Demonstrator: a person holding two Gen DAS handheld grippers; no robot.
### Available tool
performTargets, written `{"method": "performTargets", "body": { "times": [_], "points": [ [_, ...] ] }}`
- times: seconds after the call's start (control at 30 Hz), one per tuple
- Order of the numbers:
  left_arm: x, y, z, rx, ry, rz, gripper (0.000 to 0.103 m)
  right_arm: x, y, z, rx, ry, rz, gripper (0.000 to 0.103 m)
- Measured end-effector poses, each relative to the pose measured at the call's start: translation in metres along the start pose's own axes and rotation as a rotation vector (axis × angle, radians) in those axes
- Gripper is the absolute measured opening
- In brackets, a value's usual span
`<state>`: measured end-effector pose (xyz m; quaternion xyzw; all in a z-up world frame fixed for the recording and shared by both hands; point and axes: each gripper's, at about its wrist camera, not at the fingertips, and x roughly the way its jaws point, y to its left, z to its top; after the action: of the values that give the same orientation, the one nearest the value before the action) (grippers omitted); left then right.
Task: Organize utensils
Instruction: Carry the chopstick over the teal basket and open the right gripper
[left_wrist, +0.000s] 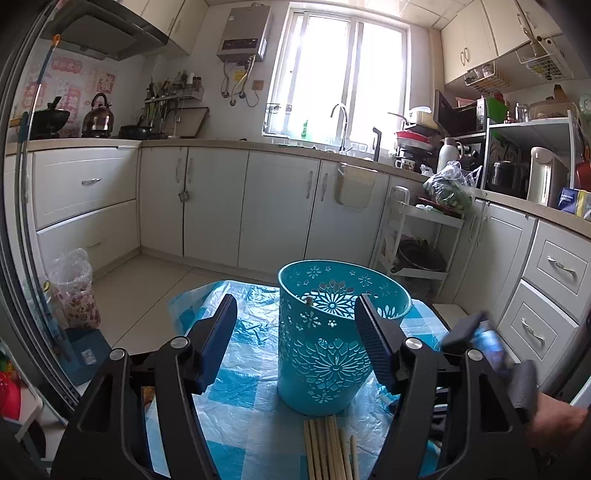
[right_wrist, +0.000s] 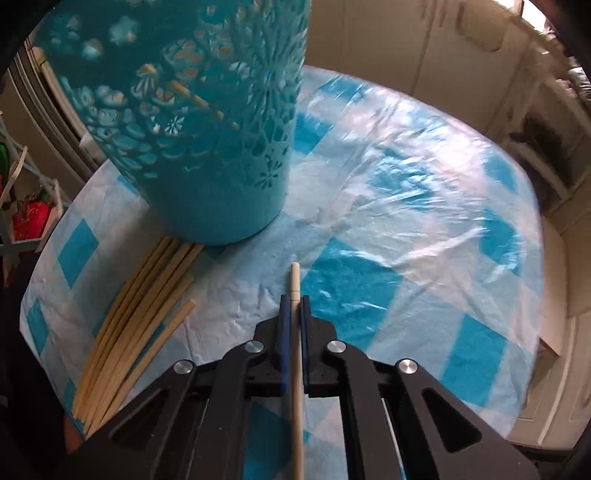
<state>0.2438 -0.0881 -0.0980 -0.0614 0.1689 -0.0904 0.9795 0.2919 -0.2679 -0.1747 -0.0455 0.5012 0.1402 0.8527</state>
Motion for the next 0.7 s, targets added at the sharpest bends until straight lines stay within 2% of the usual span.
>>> {"method": "performTargets", "body": {
  "times": [0.07,0.1,0.2,0.3,0.37,0.4,0.47,0.57,0.63,0.7],
  "points": [
    [-0.002,0.004,0.001,-0.014,-0.009,0.011,0.063,-0.044,-0.003,0.001,0.091,-0.211,0.051,0.006],
    [-0.004,0.006,0.002,-0.028,-0.015,0.019,0.063,-0.082,-0.004,0.001,0.149,-0.416,0.112,0.006],
    [-0.007,0.010,0.006,-0.061,-0.033,0.036,0.064,-0.155,-0.005,0.000,0.260,-0.903,0.215,0.006],
    [-0.017,0.013,0.012,-0.092,-0.087,0.068,0.064,-0.182,-0.002,0.006,0.338,-1.228,0.255,0.006],
    [-0.023,0.015,0.016,-0.099,-0.115,0.086,0.064,-0.176,-0.003,0.022,0.407,-1.335,0.294,0.006],
    [-0.026,0.017,0.018,-0.106,-0.128,0.094,0.065,-0.170,-0.003,0.029,0.446,-1.368,0.285,0.006],
    [-0.030,0.022,0.022,-0.119,-0.146,0.105,0.066,-0.163,-0.005,0.036,0.472,-1.382,0.258,0.006],
    [-0.032,0.028,0.027,-0.120,-0.159,0.117,0.067,-0.133,-0.008,0.049,0.497,-1.318,0.201,0.006],
    [-0.030,0.032,0.027,-0.119,-0.154,0.123,0.067,-0.133,-0.004,0.028,0.502,-1.263,0.173,0.006],
    [-0.027,0.035,0.025,-0.126,-0.143,0.127,0.067,-0.120,-0.002,0.024,0.494,-1.190,0.152,0.006]
  ]
}}
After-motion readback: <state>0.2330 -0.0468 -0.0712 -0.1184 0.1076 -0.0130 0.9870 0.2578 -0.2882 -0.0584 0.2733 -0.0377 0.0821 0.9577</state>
